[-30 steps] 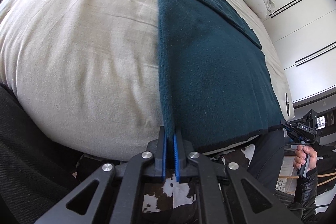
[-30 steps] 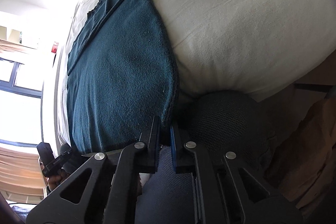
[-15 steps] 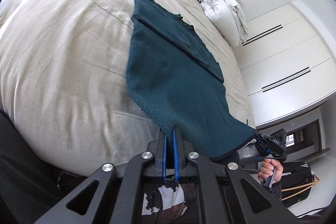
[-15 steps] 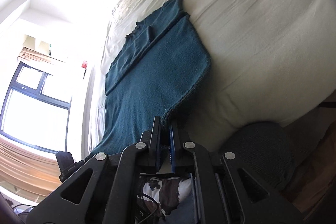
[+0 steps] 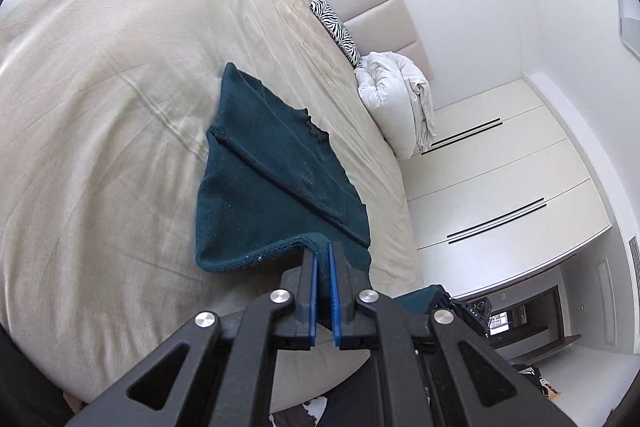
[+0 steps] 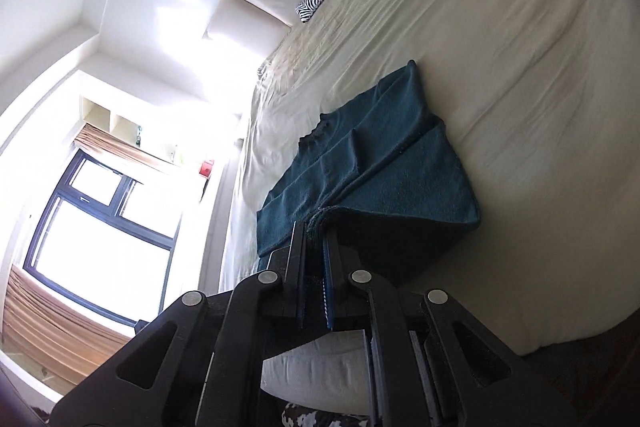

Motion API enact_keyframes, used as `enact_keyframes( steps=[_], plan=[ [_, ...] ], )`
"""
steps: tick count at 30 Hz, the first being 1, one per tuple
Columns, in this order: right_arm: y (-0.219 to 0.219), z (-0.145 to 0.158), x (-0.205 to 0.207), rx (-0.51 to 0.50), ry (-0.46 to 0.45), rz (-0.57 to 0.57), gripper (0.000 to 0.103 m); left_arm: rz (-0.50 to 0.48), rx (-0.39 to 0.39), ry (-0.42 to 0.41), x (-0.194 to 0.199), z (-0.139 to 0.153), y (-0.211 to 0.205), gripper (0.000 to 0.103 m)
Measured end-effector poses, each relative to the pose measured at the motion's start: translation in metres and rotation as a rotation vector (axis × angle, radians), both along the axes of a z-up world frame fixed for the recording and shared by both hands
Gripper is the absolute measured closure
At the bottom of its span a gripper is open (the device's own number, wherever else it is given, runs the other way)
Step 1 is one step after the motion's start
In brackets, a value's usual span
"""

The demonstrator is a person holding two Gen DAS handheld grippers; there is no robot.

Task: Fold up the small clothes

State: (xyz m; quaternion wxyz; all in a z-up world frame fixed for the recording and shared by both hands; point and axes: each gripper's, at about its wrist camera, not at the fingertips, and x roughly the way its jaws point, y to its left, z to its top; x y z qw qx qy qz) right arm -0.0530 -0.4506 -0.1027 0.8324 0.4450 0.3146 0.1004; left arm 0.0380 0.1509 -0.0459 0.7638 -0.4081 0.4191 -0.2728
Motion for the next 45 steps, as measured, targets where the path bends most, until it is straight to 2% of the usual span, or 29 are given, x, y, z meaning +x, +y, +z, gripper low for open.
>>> enact_keyframes(
  steps=[8, 17, 28, 40, 42, 43, 45],
  plan=[
    [-0.015, 0.010, 0.062, -0.008, -0.027, -0.057, 0.097, 0.058, -0.042, 0.006, 0.061, -0.004, -0.004, 0.096],
    [-0.035, 0.002, 0.145, -0.059, 0.000, -0.119, 0.097, 0.086, -0.027, 0.020, 0.144, -0.012, -0.019, 0.096],
    [-0.048, -0.048, 0.256, -0.082, 0.093, -0.156, 0.097, 0.132, 0.002, 0.080, 0.238, -0.044, -0.032, 0.096],
    [-0.060, -0.103, 0.349, -0.127, 0.222, -0.195, 0.096, 0.149, 0.115, 0.151, 0.310, -0.092, -0.051, 0.095],
    [-0.062, -0.116, 0.359, -0.114, 0.244, -0.207, 0.095, 0.172, 0.123, 0.159, 0.315, -0.096, -0.051, 0.092],
    [-0.063, -0.123, 0.362, -0.112, 0.258, -0.212, 0.095, 0.179, 0.118, 0.159, 0.317, -0.096, -0.051, 0.082],
    [-0.063, -0.134, 0.365, -0.113, 0.280, -0.216, 0.094, 0.181, 0.114, 0.149, 0.317, -0.096, -0.051, 0.069]
  ],
)
